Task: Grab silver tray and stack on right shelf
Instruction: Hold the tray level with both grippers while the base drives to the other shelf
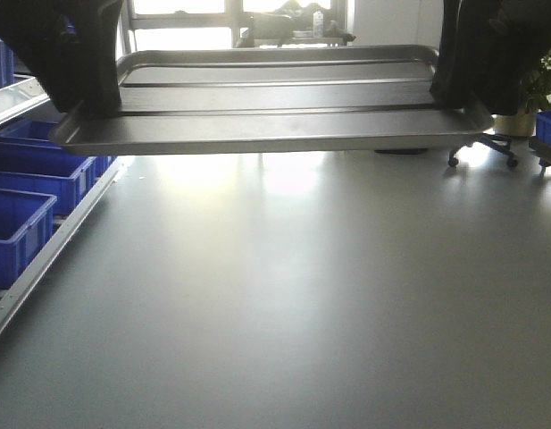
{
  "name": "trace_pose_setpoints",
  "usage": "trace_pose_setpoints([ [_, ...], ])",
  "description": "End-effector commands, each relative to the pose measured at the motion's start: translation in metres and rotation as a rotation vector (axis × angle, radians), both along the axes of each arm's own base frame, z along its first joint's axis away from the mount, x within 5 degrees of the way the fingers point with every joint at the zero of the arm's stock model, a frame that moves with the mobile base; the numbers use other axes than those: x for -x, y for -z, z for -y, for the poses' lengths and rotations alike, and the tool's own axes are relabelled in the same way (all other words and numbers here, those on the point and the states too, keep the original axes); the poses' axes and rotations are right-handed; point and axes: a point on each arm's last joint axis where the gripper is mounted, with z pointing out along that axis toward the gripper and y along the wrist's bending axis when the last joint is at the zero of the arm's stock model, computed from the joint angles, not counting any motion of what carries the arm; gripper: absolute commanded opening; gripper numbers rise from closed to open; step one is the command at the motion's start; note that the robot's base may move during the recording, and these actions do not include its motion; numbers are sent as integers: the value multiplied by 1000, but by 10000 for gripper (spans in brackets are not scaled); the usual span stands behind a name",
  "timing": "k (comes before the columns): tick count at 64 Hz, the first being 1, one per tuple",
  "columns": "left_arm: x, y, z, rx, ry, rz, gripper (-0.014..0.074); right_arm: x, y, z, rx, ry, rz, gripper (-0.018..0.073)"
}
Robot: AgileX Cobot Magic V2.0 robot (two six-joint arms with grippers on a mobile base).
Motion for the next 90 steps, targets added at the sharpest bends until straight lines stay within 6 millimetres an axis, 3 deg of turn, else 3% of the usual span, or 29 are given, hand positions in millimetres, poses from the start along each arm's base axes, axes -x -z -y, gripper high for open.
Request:
trace_pose_setpoints([
  [1,8,-22,1,57,54,69,-93,0,-22,-2,-71,-36,129,56],
  [90,9,-21,2,69,53,54,-93,-1,-22,-2,-71,-36,129,56],
])
